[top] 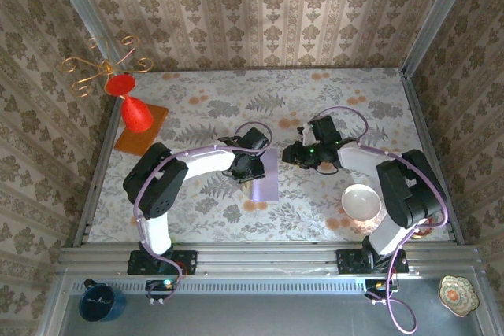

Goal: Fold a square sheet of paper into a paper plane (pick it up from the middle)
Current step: Hold the square sheet of paper at the center of the table.

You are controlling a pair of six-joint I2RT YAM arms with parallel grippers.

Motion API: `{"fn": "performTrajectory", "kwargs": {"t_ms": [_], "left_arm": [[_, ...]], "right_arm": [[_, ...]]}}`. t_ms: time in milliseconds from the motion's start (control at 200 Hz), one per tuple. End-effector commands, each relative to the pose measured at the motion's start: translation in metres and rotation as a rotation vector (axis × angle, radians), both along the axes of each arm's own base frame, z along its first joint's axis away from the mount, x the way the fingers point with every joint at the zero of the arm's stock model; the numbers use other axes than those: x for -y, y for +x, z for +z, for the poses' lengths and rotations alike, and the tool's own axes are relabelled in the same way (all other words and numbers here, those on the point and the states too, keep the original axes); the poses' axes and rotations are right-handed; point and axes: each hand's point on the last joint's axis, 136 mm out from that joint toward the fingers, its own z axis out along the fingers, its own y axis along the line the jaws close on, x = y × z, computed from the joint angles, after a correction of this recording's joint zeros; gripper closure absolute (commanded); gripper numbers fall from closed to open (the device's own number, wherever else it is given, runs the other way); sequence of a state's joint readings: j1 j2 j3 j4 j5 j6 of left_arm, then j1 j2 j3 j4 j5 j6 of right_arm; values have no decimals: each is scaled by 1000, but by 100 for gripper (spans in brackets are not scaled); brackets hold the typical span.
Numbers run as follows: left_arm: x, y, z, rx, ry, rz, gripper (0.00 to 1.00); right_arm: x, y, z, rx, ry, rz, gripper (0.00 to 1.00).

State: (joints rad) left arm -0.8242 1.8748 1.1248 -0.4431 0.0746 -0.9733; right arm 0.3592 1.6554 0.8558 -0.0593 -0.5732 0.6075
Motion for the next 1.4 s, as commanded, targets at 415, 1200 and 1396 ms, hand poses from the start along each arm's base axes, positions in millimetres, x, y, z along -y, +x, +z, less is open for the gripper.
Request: {"fn": "performTrajectory", "kwargs": {"t_ms": [415, 1200, 1396], "left_arm": [[-25, -40, -78, -178, 121, -3, 62], [-22, 15, 23, 116, -43, 6, 55], [2, 21, 69, 212, -225, -57, 58]], "right_arm": [[-49, -31, -40, -135, 24, 146, 83], [3, -74, -114, -357, -288, 126, 89], [10, -81, -119, -394, -321, 120, 90]]}}
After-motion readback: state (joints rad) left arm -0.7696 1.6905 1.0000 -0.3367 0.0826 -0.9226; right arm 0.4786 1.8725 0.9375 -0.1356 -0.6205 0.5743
